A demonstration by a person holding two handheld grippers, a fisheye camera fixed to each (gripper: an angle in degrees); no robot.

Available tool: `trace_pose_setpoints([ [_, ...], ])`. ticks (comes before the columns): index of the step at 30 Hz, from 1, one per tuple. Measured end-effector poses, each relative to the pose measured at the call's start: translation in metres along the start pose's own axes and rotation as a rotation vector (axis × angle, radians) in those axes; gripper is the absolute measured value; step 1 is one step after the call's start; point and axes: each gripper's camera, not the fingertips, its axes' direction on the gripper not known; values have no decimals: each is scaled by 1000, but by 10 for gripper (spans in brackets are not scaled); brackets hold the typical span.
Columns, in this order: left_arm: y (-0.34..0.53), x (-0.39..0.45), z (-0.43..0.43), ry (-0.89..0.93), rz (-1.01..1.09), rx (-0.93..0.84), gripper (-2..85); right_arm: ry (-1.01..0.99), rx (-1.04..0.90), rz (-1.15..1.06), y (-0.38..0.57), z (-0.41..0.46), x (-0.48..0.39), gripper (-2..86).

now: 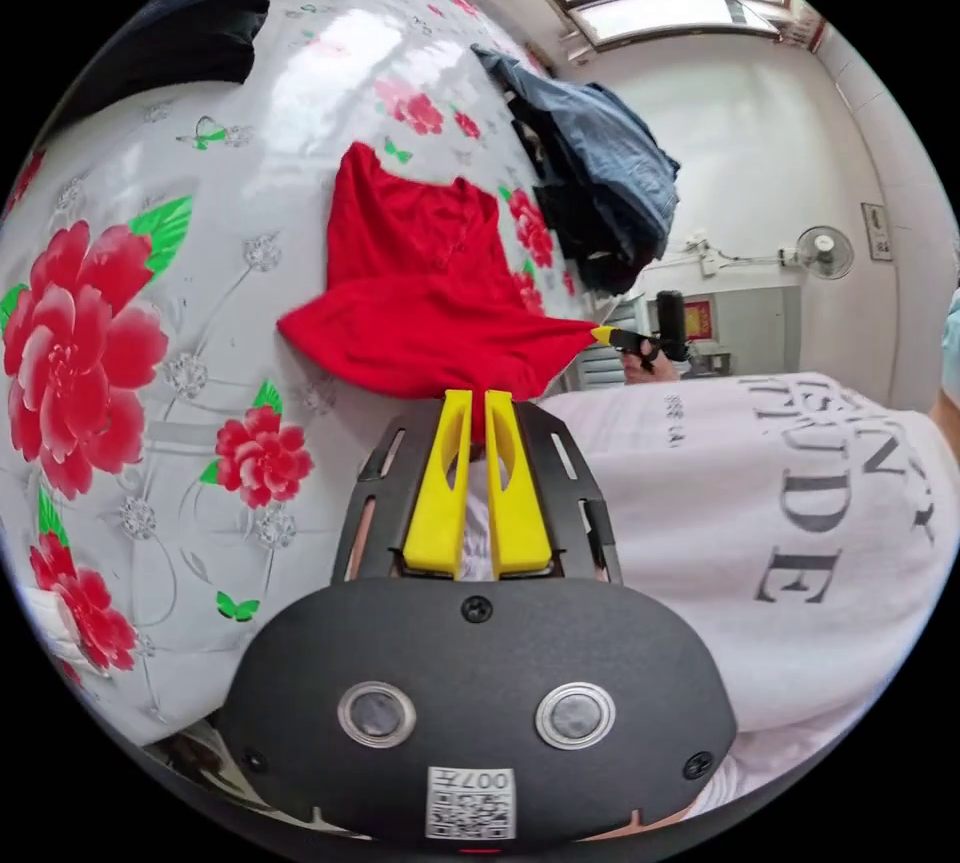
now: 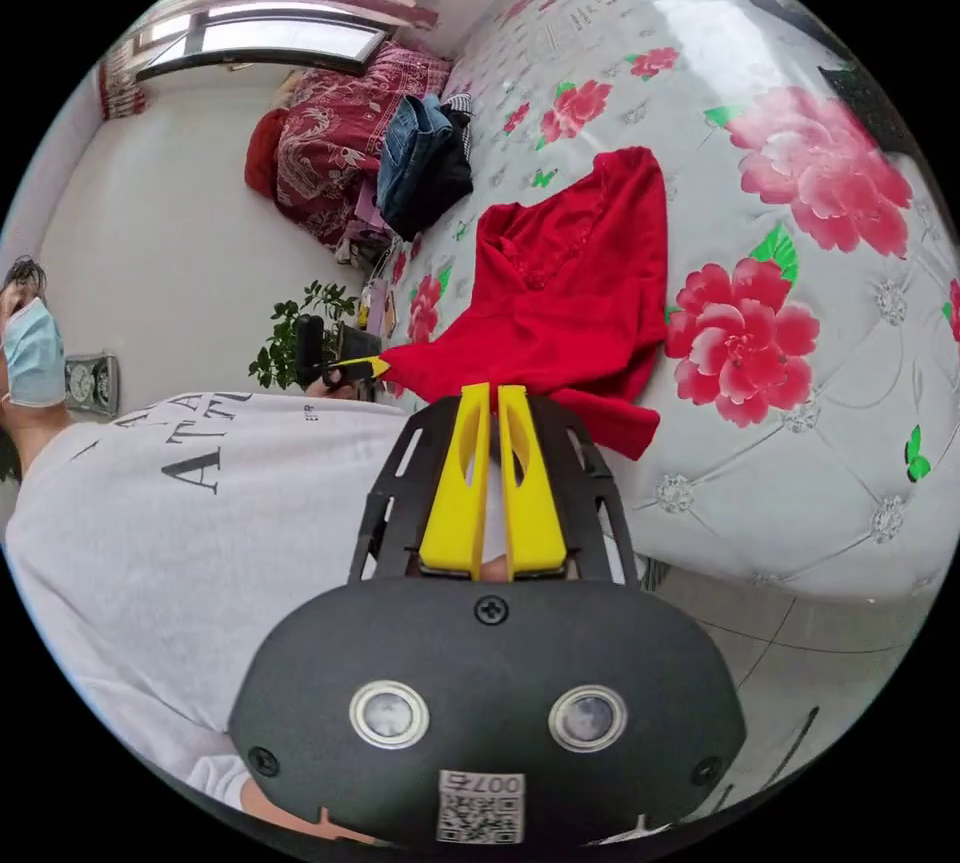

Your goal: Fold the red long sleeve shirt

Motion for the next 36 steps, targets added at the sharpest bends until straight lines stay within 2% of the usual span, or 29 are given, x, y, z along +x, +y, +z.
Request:
trace_pose_setpoints([
  [4, -55, -13, -29, 10, -20, 129, 18, -66, 154, -64, -57, -32, -8, 5],
  [7, -113, -30, -43, -10, -66, 259, 60, 82, 293, -21, -106, -41, -9, 23],
  [11, -158, -40, -30, -163, -131, 247, 109, 252, 350, 17, -143, -37, 3, 65],
  [19, -136, -69, 67, -234, -235, 41, 129, 333, 175, 189, -136, 26, 66, 109],
  [23, -147, -59, 93, -332, -179, 18, 58, 325, 116, 222, -150, 57, 74, 112],
  [26, -159, -66, 103, -263, -144, -11, 50, 441, 53, 186, -170, 76, 61, 109],
  [30, -148, -80, 95, -179, -147, 63, 47, 445, -61, 119, -199, 105, 45, 94],
  [34, -110, -87, 68, -240, -213, 173, 46, 447, -181, -28, -244, 174, 3, 84],
  [36, -64, -100, 37, -287, -325, 298, 46, 394, -226, -109, -271, 216, -25, 81],
])
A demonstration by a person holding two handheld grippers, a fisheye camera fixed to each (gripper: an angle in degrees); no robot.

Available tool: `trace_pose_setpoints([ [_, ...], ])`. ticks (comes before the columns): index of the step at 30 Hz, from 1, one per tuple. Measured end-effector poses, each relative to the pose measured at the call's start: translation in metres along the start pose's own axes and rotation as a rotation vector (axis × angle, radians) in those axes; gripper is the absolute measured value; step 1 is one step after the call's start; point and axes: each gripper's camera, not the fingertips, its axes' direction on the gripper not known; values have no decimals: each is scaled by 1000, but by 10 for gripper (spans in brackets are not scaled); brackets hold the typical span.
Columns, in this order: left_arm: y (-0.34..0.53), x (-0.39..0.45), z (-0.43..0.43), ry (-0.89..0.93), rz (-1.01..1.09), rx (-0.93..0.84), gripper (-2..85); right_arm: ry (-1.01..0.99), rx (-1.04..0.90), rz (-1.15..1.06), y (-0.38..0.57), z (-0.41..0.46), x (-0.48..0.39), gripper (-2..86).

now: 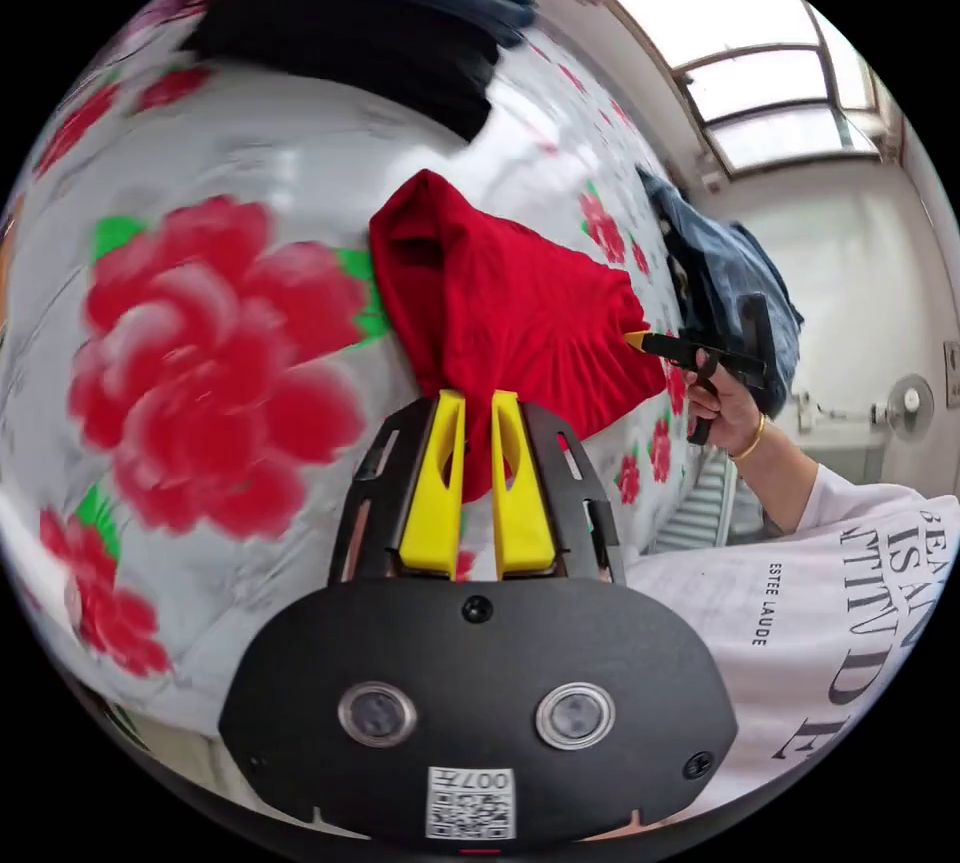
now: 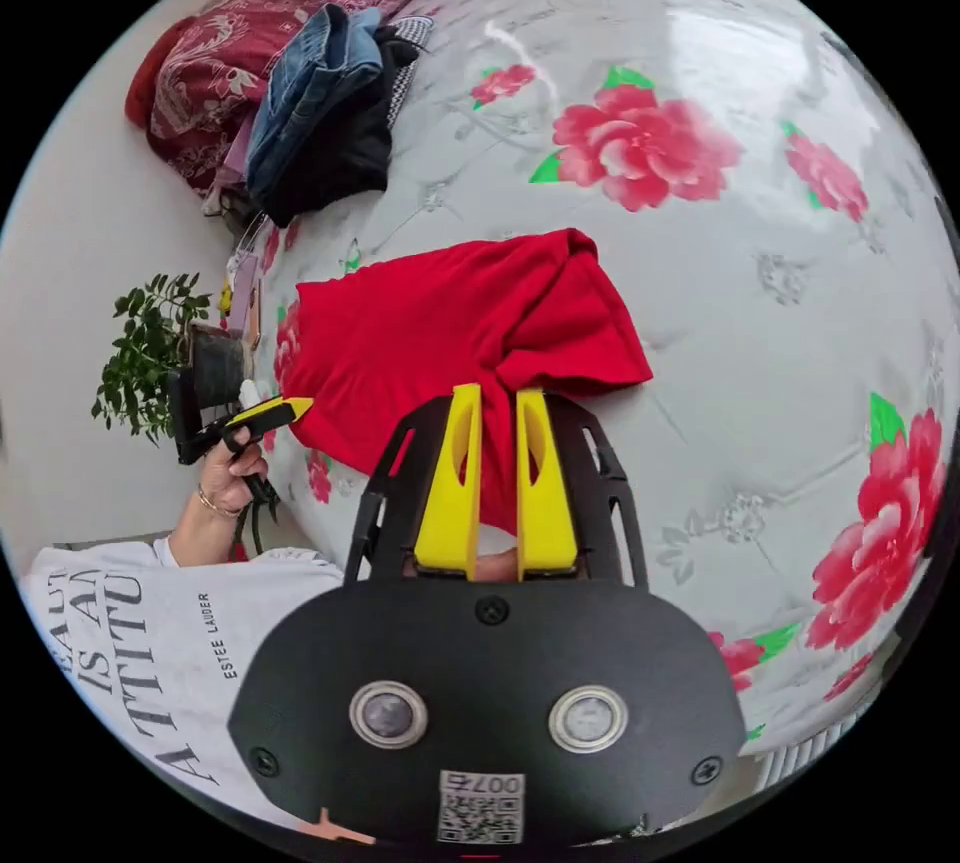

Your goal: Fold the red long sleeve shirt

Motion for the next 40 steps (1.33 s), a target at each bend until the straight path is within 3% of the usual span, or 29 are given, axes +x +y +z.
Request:
trace_pose_setpoints([
  [6, 91, -92, -100, -258, -468, 392, 44, -110, -10, -436, -124, 71, -209, 71],
  [8, 108, -106, -111, -283, -551, 438, 44, -90, -19, -541, -137, 89, -274, 68],
  [12, 134, -104, -97, -282, -544, 433, 42, -43, -48, -593, -114, 113, -305, 64],
  [16, 155, -74, -78, -316, -477, 414, 37, 108, -131, -535, -44, 125, -258, 66],
  [21, 169, -1, -58, -477, -268, 338, 20, 255, -94, -250, 44, 71, -156, 74],
  [27, 158, 82, 12, -478, -34, 152, -6, 454, 227, 88, 140, -72, -59, 85],
  [32, 152, 148, 81, -303, 14, 44, -9, 900, 545, 240, 207, -218, -25, 96],
  [35, 157, 186, 122, -338, 74, -31, -10, 1073, 611, 353, 239, -281, -1, 97],
  [37, 160, 202, 147, -389, 100, -88, -10, 1047, 597, 456, 255, -305, 28, 92],
  [40, 171, 219, 186, -494, 168, -164, -10, 795, 487, 620, 277, -306, 96, 64],
])
